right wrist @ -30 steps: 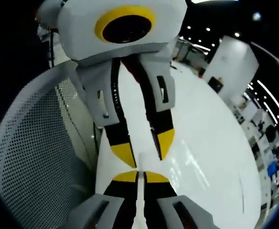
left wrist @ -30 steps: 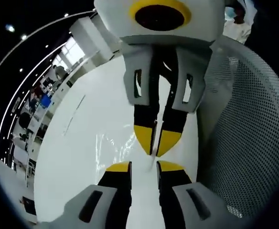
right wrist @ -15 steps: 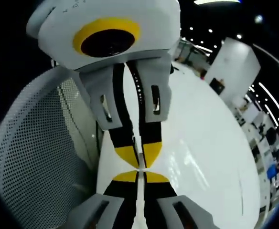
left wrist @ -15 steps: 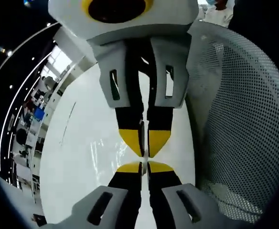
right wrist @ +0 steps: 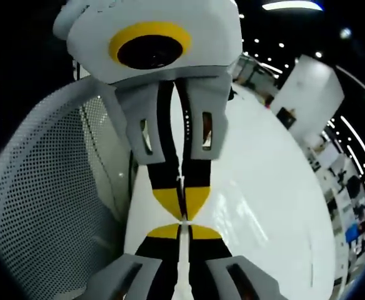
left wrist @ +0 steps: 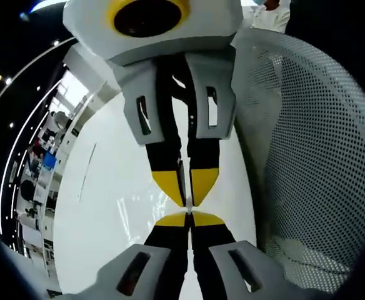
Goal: Open the resealable bag by pulling the two sides of the seal apart until the entire bag opening is separated and visibly accessible.
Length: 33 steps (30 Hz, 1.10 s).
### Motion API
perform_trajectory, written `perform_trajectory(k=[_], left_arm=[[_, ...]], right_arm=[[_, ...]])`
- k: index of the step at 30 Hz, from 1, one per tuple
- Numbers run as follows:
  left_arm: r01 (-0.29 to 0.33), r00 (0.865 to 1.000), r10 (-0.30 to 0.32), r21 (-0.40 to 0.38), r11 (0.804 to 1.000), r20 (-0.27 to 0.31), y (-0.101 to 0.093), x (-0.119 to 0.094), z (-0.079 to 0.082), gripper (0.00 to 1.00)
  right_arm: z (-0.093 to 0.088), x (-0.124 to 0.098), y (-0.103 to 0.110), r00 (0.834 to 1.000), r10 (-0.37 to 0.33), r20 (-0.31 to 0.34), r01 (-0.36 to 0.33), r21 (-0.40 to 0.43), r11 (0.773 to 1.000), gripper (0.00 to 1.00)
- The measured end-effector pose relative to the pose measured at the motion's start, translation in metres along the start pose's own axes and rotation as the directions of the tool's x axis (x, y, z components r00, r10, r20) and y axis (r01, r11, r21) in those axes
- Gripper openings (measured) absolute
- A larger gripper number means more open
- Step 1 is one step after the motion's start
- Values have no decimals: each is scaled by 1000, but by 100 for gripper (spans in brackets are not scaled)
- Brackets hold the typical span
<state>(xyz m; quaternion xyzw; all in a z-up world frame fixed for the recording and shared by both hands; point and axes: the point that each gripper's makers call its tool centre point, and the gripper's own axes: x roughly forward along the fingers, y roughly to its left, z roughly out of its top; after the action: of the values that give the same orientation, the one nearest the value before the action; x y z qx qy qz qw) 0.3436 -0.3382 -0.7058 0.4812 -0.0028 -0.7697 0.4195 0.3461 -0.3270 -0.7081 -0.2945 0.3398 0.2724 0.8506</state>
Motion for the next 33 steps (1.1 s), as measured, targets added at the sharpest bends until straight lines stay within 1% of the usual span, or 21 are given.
perform_trajectory(k=[1,2,7,11,15,19,23,26,29,33], left_arm=[[0,1000,0,-16,1000,3,0,-1,0,0],[4,1000,-4,-53,999,10,-1,-2,0,0],[6,1000,-5,-70,998,12,-2,-2,-2,0],[6,1000,-5,-112,994,11,-1,-3,-3,0],[16,1000,-15,-110,994,10,-3,-3,-3,0],[16,1000,-15,-98,995,8,-2,-3,-2,0],[16,1000,-16,-92,996,8,-3,-3,-1,0],[14,1000,-12,-104,995,23,-2,-4,2,0],[14,1000,-12,-100,995,22,-2,-4,3,0],[13,1000,-10,-115,993,23,-1,-4,3,0]], right_arm=[[1,0,0,1000,-1,3,1,-5,1000,0],[1,0,1,1000,-1,6,1,-15,1000,0],[3,1,2,1000,12,9,-12,-7,1000,0],[3,1,2,1000,15,10,-15,1,1000,0],[1,1,4,1000,29,-4,-29,-14,999,0],[1,0,3,1000,20,-8,-20,-38,999,0],[0,1,3,1000,26,-17,-26,-33,999,0],[0,2,4,999,26,-24,-26,-36,999,1],[1,2,3,1000,21,-18,-21,-33,999,1],[2,2,2,1000,18,-17,-19,-54,998,0]])
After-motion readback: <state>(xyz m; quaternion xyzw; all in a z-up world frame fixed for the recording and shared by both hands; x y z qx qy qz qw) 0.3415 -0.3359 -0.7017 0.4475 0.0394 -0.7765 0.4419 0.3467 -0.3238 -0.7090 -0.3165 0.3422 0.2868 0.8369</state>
